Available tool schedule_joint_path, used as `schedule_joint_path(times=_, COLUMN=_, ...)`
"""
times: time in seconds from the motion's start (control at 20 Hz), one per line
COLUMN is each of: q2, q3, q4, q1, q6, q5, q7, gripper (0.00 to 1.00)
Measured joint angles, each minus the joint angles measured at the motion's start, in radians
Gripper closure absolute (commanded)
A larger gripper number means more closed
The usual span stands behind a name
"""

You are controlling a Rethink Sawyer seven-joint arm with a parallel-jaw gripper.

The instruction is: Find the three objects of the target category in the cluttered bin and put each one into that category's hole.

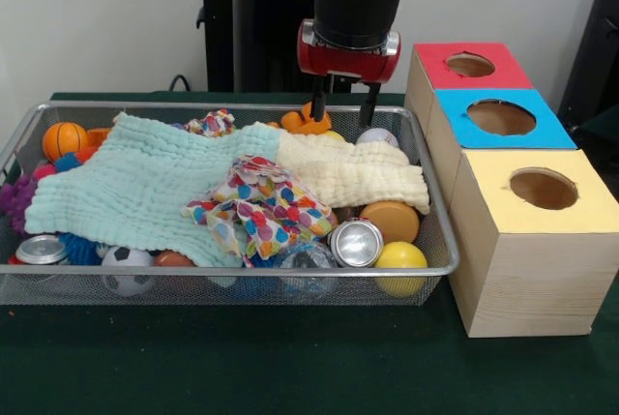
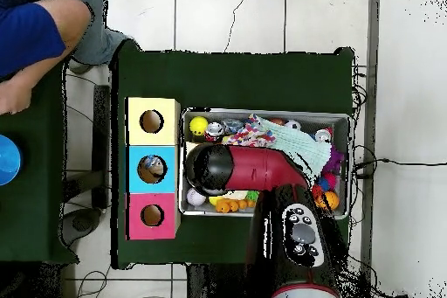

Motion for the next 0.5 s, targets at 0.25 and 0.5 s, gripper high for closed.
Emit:
schedule_joint_path(times=0.25, q2=-0.016, q3=0.0, q4=0.0, q1=0.0, q6=0.0, q5=0.0, q7=0.0, gripper=0.0)
schedule_joint_path(times=0.5, q2=-0.031, q3=0.0, q4=-0.006, q1=0.0, q6=0.0, q5=0.006, q7=0.0, gripper=0.0)
